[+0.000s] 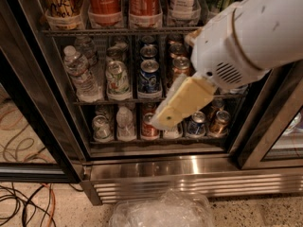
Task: Pick coke can from top shelf of fridge
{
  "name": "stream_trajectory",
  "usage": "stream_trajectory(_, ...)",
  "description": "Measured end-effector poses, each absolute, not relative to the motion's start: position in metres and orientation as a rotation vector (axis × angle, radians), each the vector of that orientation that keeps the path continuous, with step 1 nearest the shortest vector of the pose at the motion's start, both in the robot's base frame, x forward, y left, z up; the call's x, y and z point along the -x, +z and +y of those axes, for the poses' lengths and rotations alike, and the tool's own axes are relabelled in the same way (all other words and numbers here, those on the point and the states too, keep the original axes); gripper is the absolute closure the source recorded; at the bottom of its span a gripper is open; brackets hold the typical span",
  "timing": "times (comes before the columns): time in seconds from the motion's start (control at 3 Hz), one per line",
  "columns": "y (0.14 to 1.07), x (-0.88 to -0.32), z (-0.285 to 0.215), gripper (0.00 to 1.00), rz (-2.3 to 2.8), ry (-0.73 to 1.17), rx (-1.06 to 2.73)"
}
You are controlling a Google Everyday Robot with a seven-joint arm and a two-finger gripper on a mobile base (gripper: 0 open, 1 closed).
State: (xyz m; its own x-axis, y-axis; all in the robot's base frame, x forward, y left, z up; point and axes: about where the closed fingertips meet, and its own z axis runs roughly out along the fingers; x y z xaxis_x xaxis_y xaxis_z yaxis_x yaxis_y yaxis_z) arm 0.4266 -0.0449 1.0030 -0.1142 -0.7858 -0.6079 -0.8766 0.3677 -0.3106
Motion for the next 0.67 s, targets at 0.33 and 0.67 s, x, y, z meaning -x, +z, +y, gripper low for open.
stream_trajectory(0.33, 0.983, -0.402, 0.012, 0.00, 1.878, 0.274, 1.343)
stream_trajectory(0.67, 0.973, -0.402, 0.061, 0.00, 1.813, 0.393, 1.243)
